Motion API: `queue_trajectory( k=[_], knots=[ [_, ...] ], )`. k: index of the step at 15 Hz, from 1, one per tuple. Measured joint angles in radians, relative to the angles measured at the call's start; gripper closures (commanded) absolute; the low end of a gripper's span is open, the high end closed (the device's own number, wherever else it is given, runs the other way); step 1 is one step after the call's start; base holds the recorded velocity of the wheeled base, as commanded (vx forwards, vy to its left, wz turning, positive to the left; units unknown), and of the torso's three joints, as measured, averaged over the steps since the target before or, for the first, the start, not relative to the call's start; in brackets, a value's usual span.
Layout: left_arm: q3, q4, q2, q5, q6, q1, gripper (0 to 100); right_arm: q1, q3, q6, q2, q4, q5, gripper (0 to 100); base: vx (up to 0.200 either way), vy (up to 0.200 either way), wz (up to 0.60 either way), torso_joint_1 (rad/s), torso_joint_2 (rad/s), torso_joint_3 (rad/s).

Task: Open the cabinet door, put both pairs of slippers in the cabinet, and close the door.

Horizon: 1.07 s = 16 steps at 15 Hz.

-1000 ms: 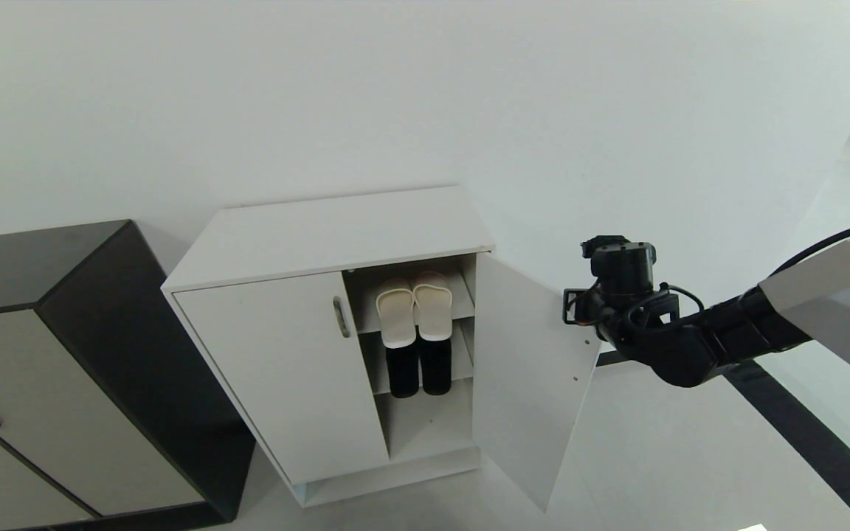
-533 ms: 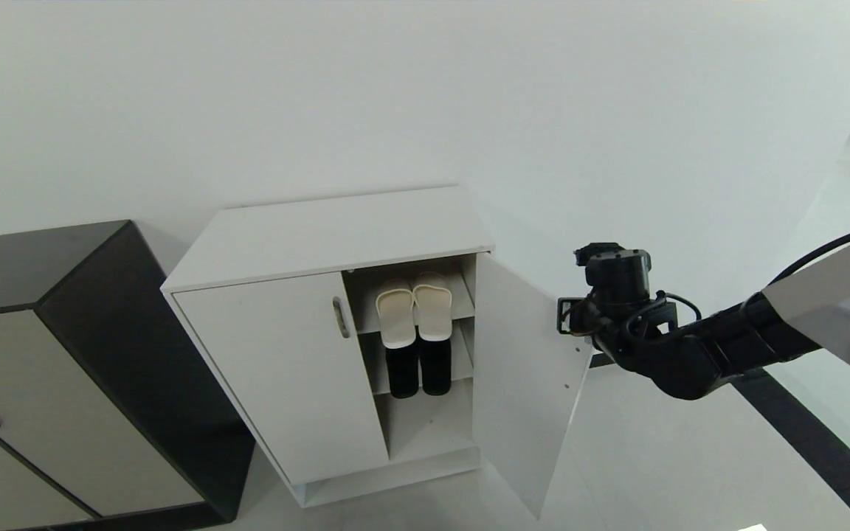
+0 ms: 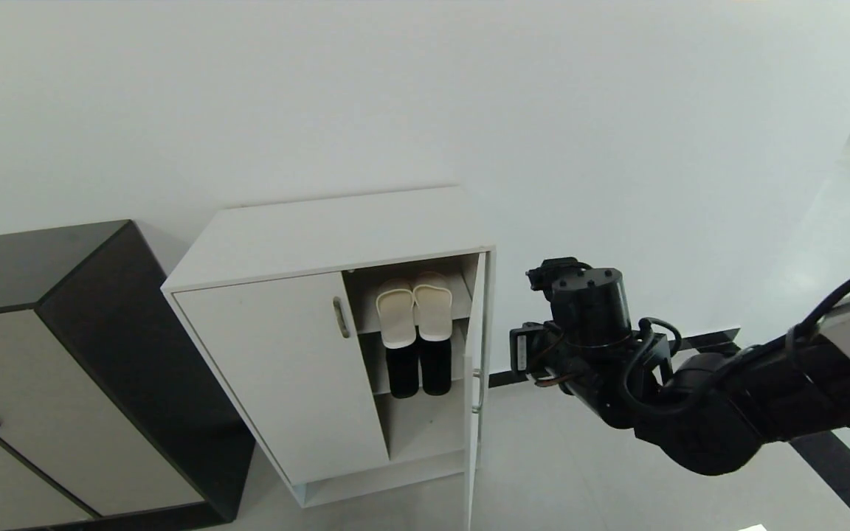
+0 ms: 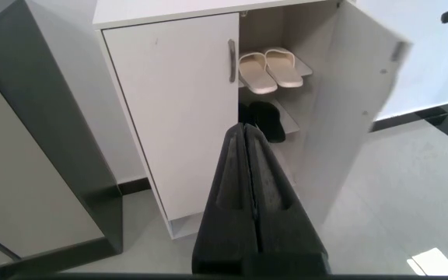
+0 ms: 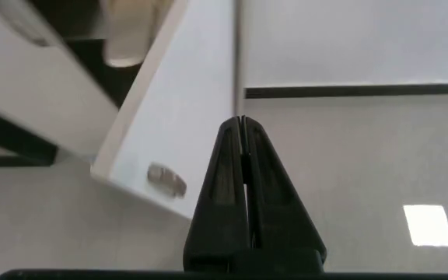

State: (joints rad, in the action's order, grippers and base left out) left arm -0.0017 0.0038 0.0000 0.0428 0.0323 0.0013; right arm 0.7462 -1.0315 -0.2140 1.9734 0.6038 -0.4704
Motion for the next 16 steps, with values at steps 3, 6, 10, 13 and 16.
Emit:
queue_trajectory(
  k=[3, 6, 10, 13, 16],
  knots=[
    [0.000, 0.000, 0.000, 0.000, 0.000, 0.000, 100, 0.040, 0.053, 0.017, -0.057, 0.002, 0.024, 100, 0.000, 0.000, 0.00, 0.000, 0.00, 0.000],
    [0.000, 0.000, 0.000, 0.000, 0.000, 0.000, 100, 0.053, 0.076, 0.027, -0.076, 0.003, 0.031, 100, 0.000, 0.000, 0.00, 0.000, 0.00, 0.000],
    [0.000, 0.000, 0.000, 0.000, 0.000, 0.000, 100, 0.068, 0.079, 0.027, -0.070, 0.003, 0.031, 100, 0.000, 0.000, 0.60, 0.005, 0.00, 0.002],
    [0.000, 0.000, 0.000, 0.000, 0.000, 0.001, 100, 0.073, 0.082, 0.027, -0.061, 0.005, 0.051, 100, 0.000, 0.000, 0.40, -0.002, 0.00, 0.002],
    [0.000, -0.001, 0.000, 0.000, 0.000, 0.000, 100, 0.074, 0.113, 0.027, -0.049, 0.054, 0.124, 100, 0.000, 0.000, 0.00, 0.000, 0.00, 0.000]
  ],
)
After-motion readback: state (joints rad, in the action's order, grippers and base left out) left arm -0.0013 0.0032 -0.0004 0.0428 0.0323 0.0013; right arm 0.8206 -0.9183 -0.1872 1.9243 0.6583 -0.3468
